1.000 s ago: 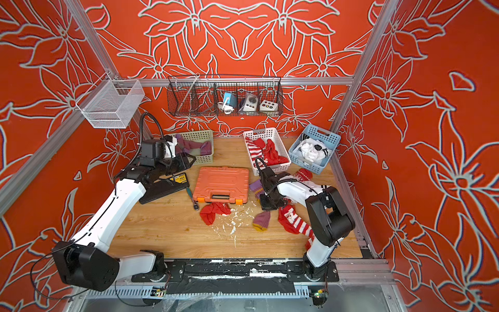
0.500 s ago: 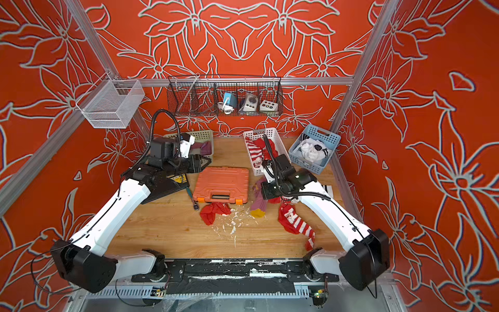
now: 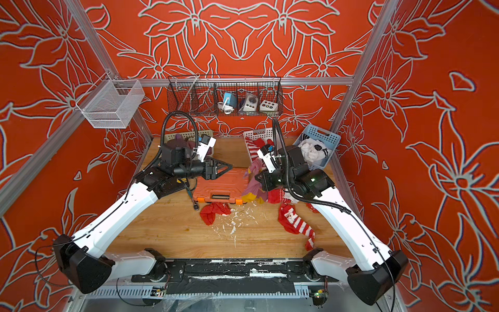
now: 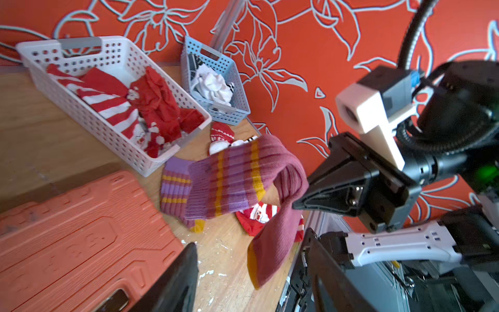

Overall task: Sort the socks into the basket by color
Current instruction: Place the sock in the bin.

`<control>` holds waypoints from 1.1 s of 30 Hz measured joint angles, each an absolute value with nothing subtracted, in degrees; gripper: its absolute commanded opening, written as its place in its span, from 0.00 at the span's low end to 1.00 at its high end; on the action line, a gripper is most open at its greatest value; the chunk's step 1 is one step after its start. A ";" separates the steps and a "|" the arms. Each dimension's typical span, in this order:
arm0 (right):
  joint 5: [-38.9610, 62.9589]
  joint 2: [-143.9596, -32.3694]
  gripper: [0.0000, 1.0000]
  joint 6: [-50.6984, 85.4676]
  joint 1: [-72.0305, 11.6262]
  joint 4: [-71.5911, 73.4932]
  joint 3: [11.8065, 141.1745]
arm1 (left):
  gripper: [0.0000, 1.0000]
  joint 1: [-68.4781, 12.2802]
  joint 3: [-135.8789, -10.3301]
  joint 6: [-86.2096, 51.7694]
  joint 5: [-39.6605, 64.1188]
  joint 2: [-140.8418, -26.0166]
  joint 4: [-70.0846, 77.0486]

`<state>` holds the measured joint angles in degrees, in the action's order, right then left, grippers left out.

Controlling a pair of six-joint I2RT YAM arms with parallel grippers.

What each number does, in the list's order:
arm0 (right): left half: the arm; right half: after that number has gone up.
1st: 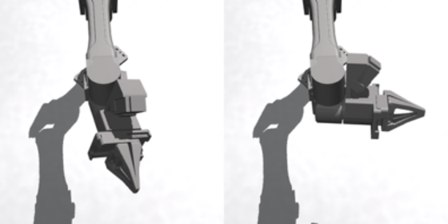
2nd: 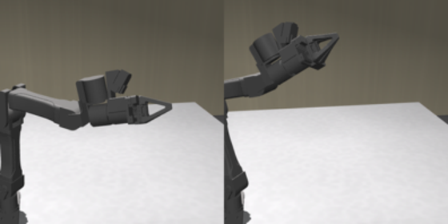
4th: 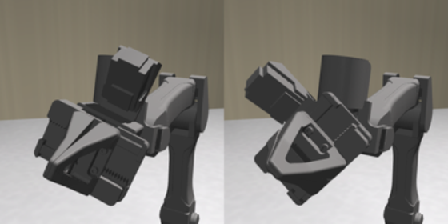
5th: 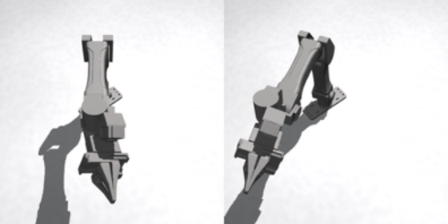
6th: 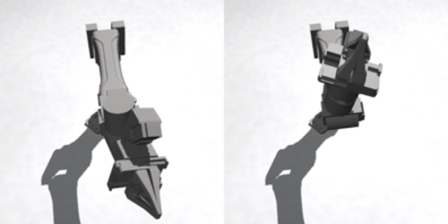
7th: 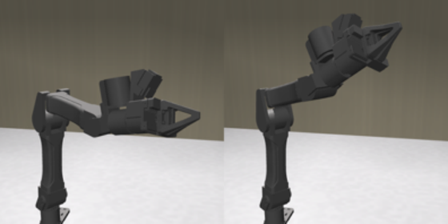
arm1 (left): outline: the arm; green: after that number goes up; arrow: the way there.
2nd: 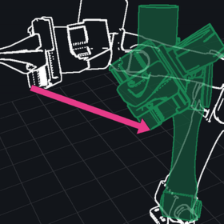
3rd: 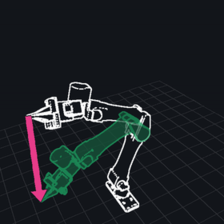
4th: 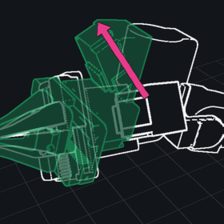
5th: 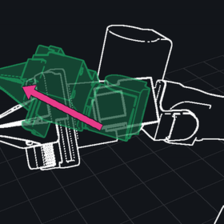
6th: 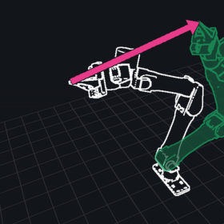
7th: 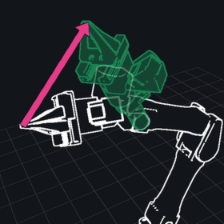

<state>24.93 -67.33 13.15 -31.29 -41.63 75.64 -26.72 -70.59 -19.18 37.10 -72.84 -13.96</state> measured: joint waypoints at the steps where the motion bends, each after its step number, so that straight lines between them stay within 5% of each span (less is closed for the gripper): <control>1: 25.41 -67.37 0.00 13.15 -31.29 -41.45 76.20 | 0.67 -27.35 -70.13 -19.22 37.28 -72.69 -13.37; 15: 33.39 -69.45 0.00 14.87 -31.29 -38.83 81.01 | 0.71 -37.78 -65.65 -15.18 28.62 -70.48 -9.43; 25: 36.69 -69.56 0.00 16.45 -31.29 -38.54 82.43 | 0.72 -38.63 -63.18 -8.73 15.51 -66.39 -8.14; 33: 38.96 -70.48 0.00 17.10 -31.29 -38.50 83.64 | 0.73 -38.63 -63.09 -7.27 16.78 -67.83 -3.64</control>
